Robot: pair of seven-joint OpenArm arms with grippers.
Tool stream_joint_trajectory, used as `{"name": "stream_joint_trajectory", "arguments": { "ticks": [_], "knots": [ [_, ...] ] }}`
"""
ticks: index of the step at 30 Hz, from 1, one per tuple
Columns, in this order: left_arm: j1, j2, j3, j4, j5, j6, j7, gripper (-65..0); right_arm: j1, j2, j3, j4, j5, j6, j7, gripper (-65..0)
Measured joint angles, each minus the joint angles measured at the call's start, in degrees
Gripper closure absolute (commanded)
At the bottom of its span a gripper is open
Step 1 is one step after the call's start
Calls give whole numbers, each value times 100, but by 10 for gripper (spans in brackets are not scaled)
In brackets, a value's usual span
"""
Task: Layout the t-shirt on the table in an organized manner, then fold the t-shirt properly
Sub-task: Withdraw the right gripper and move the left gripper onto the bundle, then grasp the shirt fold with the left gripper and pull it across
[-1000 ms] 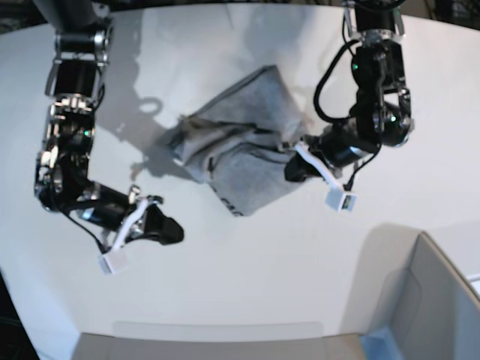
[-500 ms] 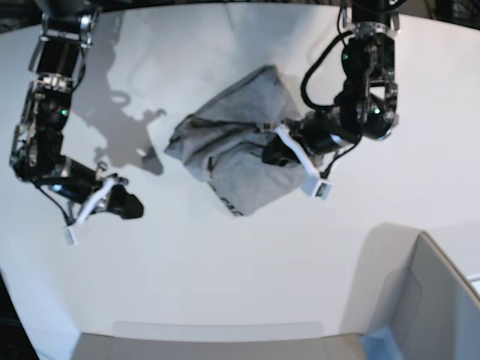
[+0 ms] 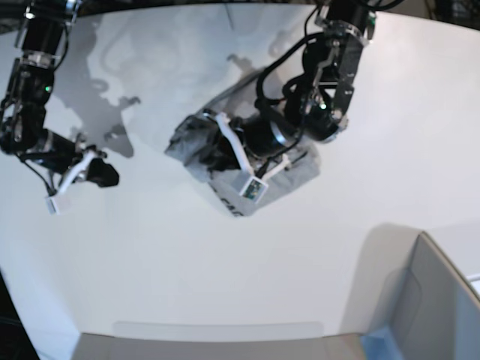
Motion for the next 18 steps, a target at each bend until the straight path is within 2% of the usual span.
{"name": "stream_joint_trajectory", "arguments": {
  "ticks": [3, 6, 9, 18],
  "knots": [
    [-94, -4, 640, -212, 1126, 11, -83, -141, 0, 4, 0, 0, -17, 0, 0, -8],
    [-109, -15, 1231, -269, 1943, -11, -52, -146, 0, -15, 0, 0, -7, 0, 2, -124],
    [-109, 17, 1506, -267, 2382, -44, -31, -170, -4, -13, 0, 96, -20, 0, 2, -214],
    [-118, -11, 1211, -267, 2398, -52, 11, -177, -2, -28, 0, 162, -7, 0, 2, -193]
  ]
}}
